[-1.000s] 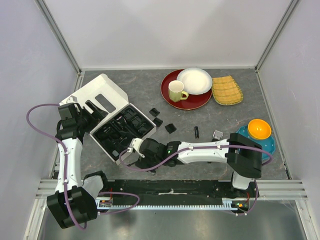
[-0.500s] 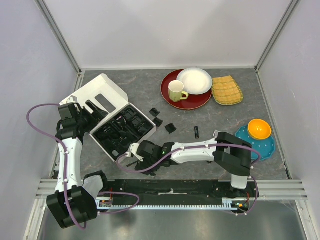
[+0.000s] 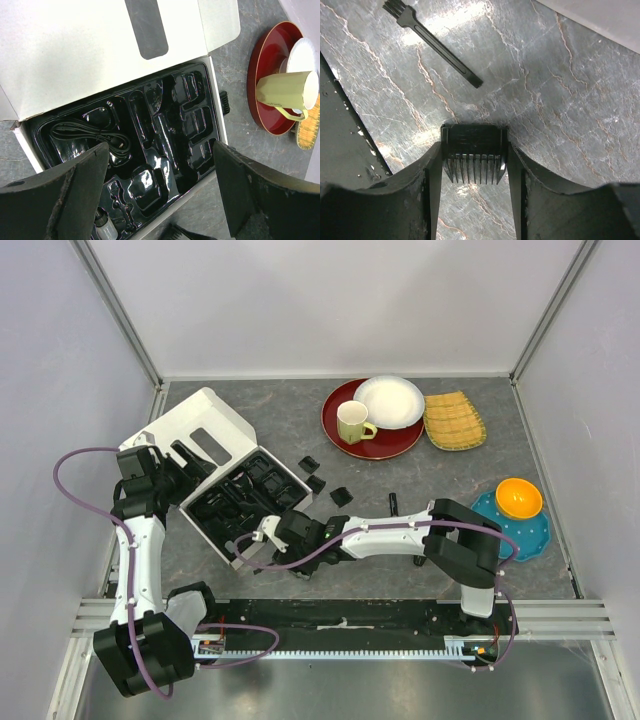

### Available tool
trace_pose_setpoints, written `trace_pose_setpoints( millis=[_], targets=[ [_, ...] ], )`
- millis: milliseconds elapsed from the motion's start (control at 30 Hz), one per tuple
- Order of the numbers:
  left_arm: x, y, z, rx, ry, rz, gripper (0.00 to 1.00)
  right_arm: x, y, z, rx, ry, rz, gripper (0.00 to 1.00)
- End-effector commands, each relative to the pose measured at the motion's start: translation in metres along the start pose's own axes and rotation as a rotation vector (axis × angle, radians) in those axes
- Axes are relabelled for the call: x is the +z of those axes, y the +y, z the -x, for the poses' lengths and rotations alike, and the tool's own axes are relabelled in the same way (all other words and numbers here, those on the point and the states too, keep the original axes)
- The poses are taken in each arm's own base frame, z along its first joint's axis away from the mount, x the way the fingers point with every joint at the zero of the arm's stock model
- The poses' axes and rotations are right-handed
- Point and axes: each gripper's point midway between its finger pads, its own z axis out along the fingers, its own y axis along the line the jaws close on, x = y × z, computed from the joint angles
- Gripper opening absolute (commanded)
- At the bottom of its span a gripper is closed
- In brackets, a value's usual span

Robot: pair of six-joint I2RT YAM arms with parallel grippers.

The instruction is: Sort the hair-cutting tools

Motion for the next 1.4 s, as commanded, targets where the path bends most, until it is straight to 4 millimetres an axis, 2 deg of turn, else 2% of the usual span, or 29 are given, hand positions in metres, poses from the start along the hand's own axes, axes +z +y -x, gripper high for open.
trace_pose_setpoints(
  millis=[0,100,267,500,667,700,767,867,967,1167,1367],
  targets=[
    [0.000,-0.006,0.008,0.009,-0.028,-0.035,0.91,0.003,0.002,0.003,0.040,0.002,0.007,0.45],
    [0.000,-0.007,0.008,0.008,-0.026,-0.037,0.91,-0.006,0.000,0.015,0.061,-0.038,-0.013,0.43],
    [0.001,-0.007,0.007,0.008,-0.022,-0.040,0.91,-0.033,-0.013,0.054,0.117,-0.158,-0.077,0.40],
    [0.002,-0.011,0.005,0.007,-0.009,-0.064,0.91,-0.099,-0.035,0.135,0.190,-0.414,-0.192,0.39],
    [0.001,-0.010,0.005,0.012,-0.015,-0.063,0.91,-0.116,-0.039,0.181,0.223,-0.563,-0.207,0.40],
    [0.001,-0.010,0.005,0.010,-0.013,-0.063,0.91,-0.110,-0.041,0.184,0.227,-0.567,-0.213,0.40],
    [0.001,-0.010,0.005,0.010,-0.013,-0.063,0.91,-0.111,-0.043,0.200,0.246,-0.613,-0.210,0.40],
    [0.002,-0.010,0.005,0.010,-0.011,-0.062,0.91,-0.091,-0.042,0.211,0.260,-0.617,-0.196,0.40],
    [0.001,-0.010,0.005,0.011,-0.011,-0.064,0.91,-0.082,-0.041,0.220,0.263,-0.625,-0.177,0.40],
    [0.002,-0.010,0.005,0.010,-0.011,-0.062,0.91,-0.050,-0.045,0.215,0.268,-0.587,-0.180,0.40],
    [0.002,-0.010,0.005,0.010,-0.010,-0.063,0.91,-0.032,-0.050,0.206,0.277,-0.556,-0.176,0.40]
  ],
)
